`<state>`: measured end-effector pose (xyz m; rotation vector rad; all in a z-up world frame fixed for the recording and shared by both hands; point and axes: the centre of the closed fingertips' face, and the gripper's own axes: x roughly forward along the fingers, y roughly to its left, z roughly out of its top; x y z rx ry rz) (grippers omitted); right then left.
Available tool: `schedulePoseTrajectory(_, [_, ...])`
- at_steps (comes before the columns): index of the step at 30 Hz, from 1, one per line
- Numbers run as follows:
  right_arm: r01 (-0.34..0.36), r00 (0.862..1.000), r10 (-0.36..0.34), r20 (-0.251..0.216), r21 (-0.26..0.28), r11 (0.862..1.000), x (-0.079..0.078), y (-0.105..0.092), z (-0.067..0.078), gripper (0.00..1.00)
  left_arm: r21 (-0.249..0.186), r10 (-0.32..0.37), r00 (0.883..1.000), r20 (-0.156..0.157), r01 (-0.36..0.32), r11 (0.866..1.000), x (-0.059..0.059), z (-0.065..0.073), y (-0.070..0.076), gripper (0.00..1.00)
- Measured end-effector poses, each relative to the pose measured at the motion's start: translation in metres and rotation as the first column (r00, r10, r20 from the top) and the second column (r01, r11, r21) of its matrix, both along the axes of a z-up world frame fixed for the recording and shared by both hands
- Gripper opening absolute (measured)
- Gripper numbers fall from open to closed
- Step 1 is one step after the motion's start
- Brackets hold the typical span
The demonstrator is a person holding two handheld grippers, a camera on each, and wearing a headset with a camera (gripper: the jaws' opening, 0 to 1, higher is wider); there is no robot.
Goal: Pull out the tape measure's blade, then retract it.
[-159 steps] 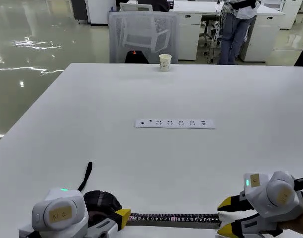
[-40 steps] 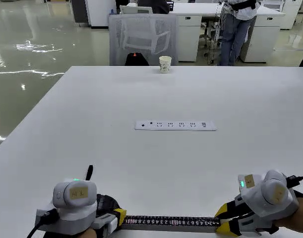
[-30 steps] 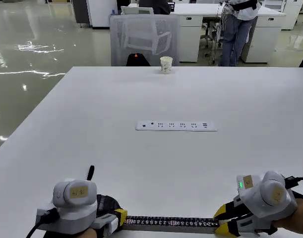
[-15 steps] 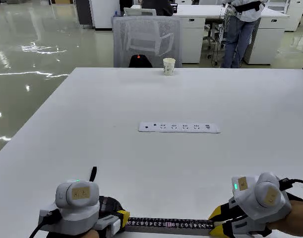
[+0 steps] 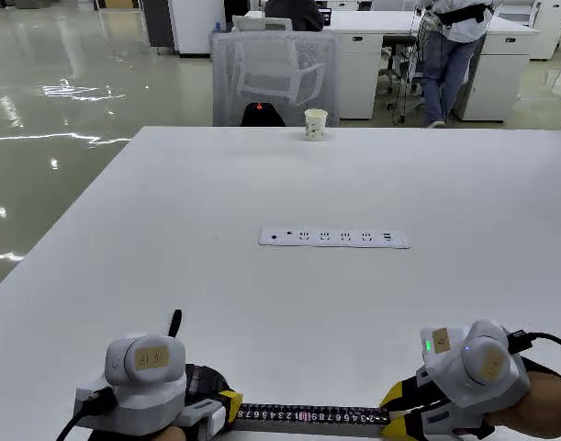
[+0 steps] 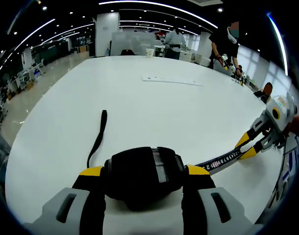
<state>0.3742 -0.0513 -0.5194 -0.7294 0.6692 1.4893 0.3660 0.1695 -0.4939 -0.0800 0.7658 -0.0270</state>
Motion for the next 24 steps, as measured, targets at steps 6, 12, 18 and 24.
schedulePoseTrajectory(6, [-0.003,1.0,0.003,-0.001,0.004,1.0,0.0,0.006,0.0,0.1,-0.004,-0.001,1.0,-0.002,0.001,1.0,0.0,0.0,0.0,0.58])
schedulePoseTrajectory(12, [-0.006,1.0,0.006,-0.005,0.008,1.0,-0.001,0.011,0.0,0.1,-0.007,0.002,1.0,-0.002,-0.002,1.0,0.0,0.0,0.001,0.58])
schedulePoseTrajectory(18, [-0.009,1.0,0.01,-0.007,0.015,1.0,-0.001,0.017,0.0,0.1,-0.011,0.003,1.0,-0.003,-0.003,1.0,0.0,0.0,0.001,0.58])
schedulePoseTrajectory(24, [-0.014,1.0,0.014,-0.007,0.017,1.0,-0.002,0.021,0.0,0.1,-0.012,0.004,1.0,-0.004,-0.004,1.0,0.0,0.0,0.001,0.58])
